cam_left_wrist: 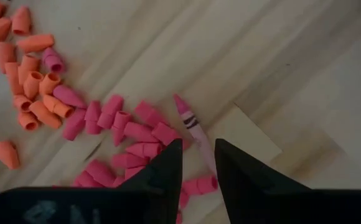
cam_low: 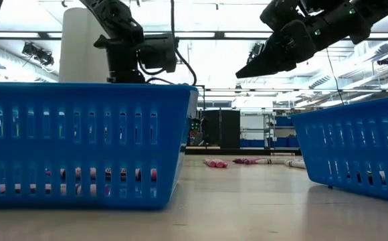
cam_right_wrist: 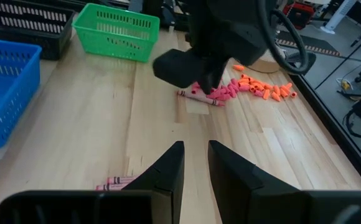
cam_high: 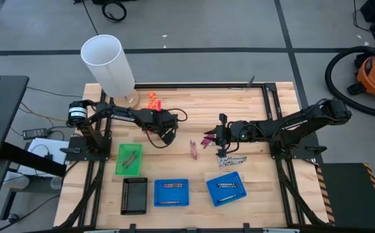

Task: Sort crayons
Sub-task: Put the pink crayon into the left blue basket

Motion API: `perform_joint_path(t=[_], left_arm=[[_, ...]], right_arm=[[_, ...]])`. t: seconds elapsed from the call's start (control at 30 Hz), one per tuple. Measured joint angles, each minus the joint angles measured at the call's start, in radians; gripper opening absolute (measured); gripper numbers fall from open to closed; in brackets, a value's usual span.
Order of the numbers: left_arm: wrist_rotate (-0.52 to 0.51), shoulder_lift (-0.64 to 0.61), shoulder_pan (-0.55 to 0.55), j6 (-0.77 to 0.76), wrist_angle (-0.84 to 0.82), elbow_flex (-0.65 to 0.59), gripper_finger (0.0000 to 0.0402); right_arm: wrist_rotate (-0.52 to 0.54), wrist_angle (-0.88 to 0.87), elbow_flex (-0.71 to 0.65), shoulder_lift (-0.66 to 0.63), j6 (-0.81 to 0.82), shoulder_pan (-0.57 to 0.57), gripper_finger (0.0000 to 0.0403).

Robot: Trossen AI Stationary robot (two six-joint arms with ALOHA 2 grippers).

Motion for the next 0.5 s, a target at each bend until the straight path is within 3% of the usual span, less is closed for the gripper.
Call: perform_joint_path(t=[0.3,0.5], left_arm=[[0.016,0.112,-0.001,0.019,0.037,0.006,0.0105],[0.016,0.123,-0.003,0.069,0.055,0.004,0.0101]], right_arm=[[-0.011,0.004,0.0,0.0,0.0,0.002,0.0083],[-0.013,0.006,0.0,0.0,0.0,0.002,0.0083]])
